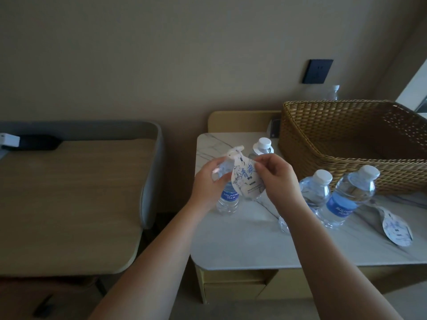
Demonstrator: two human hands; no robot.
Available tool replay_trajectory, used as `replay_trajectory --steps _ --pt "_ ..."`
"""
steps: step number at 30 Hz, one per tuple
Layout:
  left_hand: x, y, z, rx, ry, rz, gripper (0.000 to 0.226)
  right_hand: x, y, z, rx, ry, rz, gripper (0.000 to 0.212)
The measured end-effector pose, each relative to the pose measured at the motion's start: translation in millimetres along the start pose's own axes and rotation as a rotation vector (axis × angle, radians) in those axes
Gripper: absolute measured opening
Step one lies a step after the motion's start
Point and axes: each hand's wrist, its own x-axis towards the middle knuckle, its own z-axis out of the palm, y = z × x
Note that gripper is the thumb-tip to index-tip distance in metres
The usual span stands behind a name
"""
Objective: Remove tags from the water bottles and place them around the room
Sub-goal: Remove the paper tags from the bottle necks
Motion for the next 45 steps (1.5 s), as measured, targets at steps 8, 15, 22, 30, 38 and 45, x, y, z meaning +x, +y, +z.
replay_trajectory --steps 8,15,22,30,38,45 --pt "-3.2 -3.1 5.9 0.017 0.034 0.003 0.045 16.3 -24.5 8.1 -0.105 0.109 -0.052 0.010" --pt "-5.9 -4.5 7.4 0.152 0.105 0.128 0.038 -1.6 -27.4 -71.9 0.019 0.264 -0.185 0.007" --pt "-8.9 -1.8 18.4 0.180 0.151 0.145 0.037 -18.8 16.4 -182.1 -0.003 0.520 -0.116 0.006" --pt "-11.8 1.9 32.4 0.238 0.162 0.156 0.036 -26.7 112.6 -286.8 -0.112 0.796 0.172 0.006" --pt "-16.5 6.2 39.3 0.254 0.179 0.104 0.036 -2.0 186.0 -301.7 -0.305 0.611 0.397 0.009" --pt "-19.4 9.4 41.6 0.236 0.156 0.055 0.035 10.3 211.8 -307.7 -0.457 0.546 0.473 0.011"
